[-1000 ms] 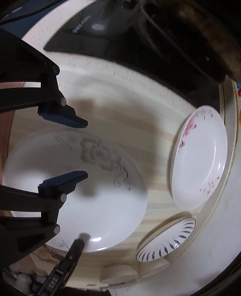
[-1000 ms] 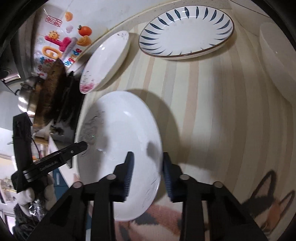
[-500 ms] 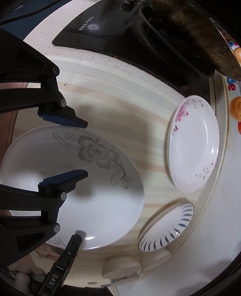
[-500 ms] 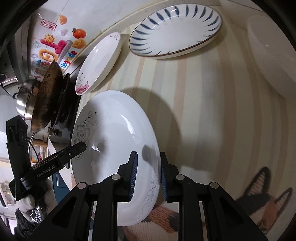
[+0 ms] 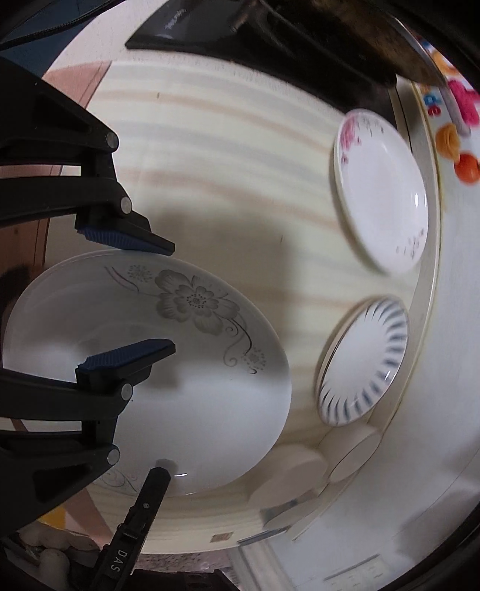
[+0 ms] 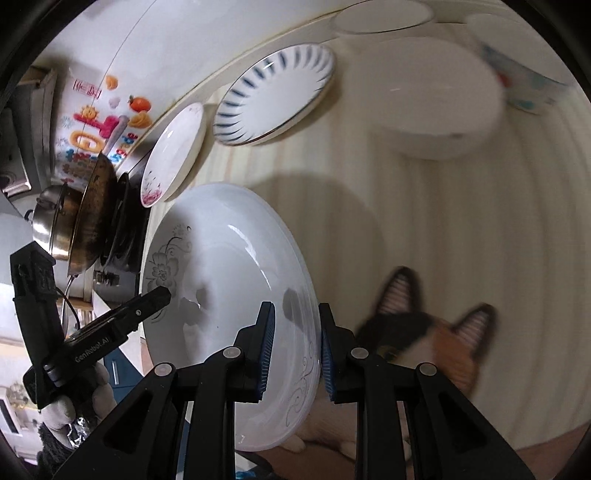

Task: Organize plates and bowls
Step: 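Lift the grey-flower plate with both grippers toward the pink-flower plate, then lower the grey-flower plate onto the pink-flower plate and grip both rims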

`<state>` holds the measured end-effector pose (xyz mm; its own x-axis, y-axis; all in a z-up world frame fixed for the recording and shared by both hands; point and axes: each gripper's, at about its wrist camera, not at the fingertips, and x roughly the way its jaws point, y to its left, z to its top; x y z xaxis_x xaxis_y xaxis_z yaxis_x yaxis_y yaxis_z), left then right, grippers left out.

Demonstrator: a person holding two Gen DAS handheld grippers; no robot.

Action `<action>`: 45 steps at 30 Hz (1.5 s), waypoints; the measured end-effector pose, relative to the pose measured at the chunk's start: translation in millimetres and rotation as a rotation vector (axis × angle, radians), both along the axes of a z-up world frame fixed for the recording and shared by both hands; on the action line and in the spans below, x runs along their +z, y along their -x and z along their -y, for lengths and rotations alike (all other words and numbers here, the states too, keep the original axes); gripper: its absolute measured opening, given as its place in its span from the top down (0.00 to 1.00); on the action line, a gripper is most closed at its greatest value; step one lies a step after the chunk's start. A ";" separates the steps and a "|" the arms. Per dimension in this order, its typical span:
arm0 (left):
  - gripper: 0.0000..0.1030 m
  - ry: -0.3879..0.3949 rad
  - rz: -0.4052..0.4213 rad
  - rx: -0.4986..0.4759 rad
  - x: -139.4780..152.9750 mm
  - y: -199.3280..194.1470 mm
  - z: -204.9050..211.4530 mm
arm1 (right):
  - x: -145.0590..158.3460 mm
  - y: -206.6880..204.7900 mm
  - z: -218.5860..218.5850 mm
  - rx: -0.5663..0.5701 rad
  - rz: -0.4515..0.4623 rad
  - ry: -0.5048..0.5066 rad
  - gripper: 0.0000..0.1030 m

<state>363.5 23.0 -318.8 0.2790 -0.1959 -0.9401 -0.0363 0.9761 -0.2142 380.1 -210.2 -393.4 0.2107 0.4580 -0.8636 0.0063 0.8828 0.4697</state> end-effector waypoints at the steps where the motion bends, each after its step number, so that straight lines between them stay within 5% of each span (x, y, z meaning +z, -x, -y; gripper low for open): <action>1: 0.58 0.001 -0.002 -0.012 -0.9 0.1 5.6 | 0.1 3.1 7.4 -0.011 -0.001 0.004 0.76; 13: 0.58 -0.024 -0.038 -0.116 -25.5 -1.7 59.4 | -19.3 25.0 72.4 -0.130 -0.048 0.028 0.76; 25: 0.58 -0.107 -0.025 -0.149 -26.4 2.5 71.9 | -26.4 21.2 71.0 -0.149 -0.065 0.035 0.76; 28: 0.58 -0.076 -0.055 -0.152 -22.6 4.5 67.6 | -29.4 19.2 71.5 -0.147 -0.093 0.022 0.73; 32: 0.57 0.006 0.010 -0.047 21.4 1.4 32.4 | -7.0 18.3 80.4 -0.163 -0.121 0.022 0.68; 37: 0.44 0.015 0.120 0.135 64.6 -23.6 -36.7 | 68.3 -10.3 48.4 -0.067 0.016 0.045 0.45; 41: 0.43 -0.033 0.130 0.281 52.9 -64.5 -91.2 | 98.7 -76.1 -25.9 0.096 0.103 -0.036 0.39; 45: 0.44 -0.066 0.105 0.398 26.8 -102.0 -133.8 | 90.1 -161.9 -109.3 0.227 0.157 -0.022 0.39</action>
<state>465.5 156.7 -292.0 0.4161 0.0069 -0.9093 -0.3953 0.9019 -0.1740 542.0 -100.9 -303.3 0.2311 0.5268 -0.8180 -0.2653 0.8430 0.4680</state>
